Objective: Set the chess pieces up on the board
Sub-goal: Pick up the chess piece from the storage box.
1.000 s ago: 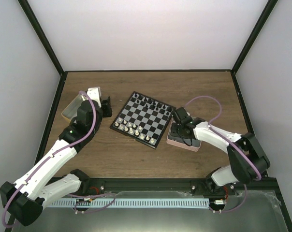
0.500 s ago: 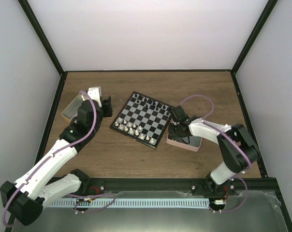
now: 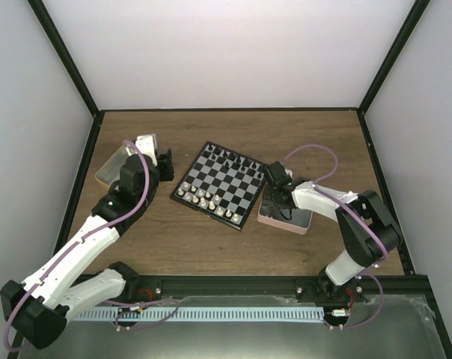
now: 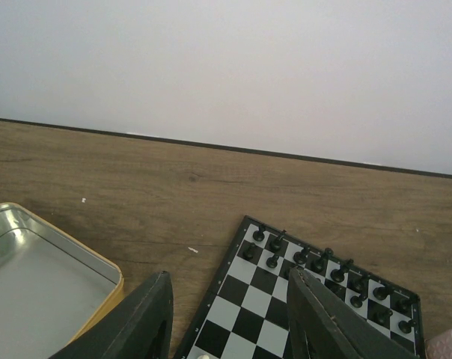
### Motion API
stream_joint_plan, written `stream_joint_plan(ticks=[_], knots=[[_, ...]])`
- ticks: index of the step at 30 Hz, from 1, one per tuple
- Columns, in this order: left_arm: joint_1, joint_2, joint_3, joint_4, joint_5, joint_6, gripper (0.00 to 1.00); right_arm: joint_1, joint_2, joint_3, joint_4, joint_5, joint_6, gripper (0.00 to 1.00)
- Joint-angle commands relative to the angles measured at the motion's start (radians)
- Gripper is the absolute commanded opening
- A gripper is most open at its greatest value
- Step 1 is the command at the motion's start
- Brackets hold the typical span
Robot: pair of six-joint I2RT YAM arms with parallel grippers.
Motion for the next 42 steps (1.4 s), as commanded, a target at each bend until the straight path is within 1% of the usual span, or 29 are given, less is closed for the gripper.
stream_joint_plan(ticks=[1,5,8,13,16,17,19,21,22,28,31,37,42], knots=[[0.006,0.003,0.0,0.016,0.008,0.008,0.44,-0.007,-0.05,0.023,0.03,0.001,0.134,0.22],[0.006,-0.002,-0.003,0.015,0.007,0.006,0.44,-0.007,-0.064,0.01,0.054,-0.023,0.275,0.22],[0.006,-0.004,-0.003,0.013,0.007,0.008,0.44,-0.008,-0.061,0.009,0.093,-0.037,0.268,0.23],[0.007,-0.009,-0.004,0.008,0.002,0.011,0.44,-0.026,-0.022,0.034,0.076,-0.038,0.126,0.25],[0.007,-0.014,-0.005,0.008,-0.003,0.011,0.44,-0.046,-0.054,0.0,0.07,-0.022,0.061,0.25],[0.007,-0.015,-0.006,0.008,-0.003,0.011,0.44,-0.054,-0.074,-0.019,0.083,-0.038,0.037,0.25],[0.007,-0.015,-0.008,0.01,-0.002,0.011,0.44,-0.066,-0.106,-0.059,0.137,-0.116,-0.051,0.3],[0.007,-0.011,-0.005,0.013,0.005,0.011,0.44,-0.071,-0.098,-0.068,0.158,-0.203,-0.132,0.32],[0.006,-0.01,-0.004,0.013,0.006,0.011,0.44,-0.071,-0.084,-0.061,0.142,-0.215,-0.151,0.32],[0.007,-0.014,-0.005,0.009,0.0,0.014,0.44,-0.076,-0.033,-0.036,0.128,-0.204,-0.23,0.35],[0.007,-0.013,-0.002,0.01,0.002,0.016,0.44,-0.077,-0.004,0.0,0.13,-0.186,-0.259,0.36],[0.007,-0.011,0.0,0.008,-0.001,0.018,0.44,-0.077,0.057,0.04,0.157,-0.2,-0.295,0.35],[0.007,-0.01,-0.001,0.008,-0.006,0.02,0.44,-0.077,0.07,0.03,0.214,-0.232,-0.333,0.27]])
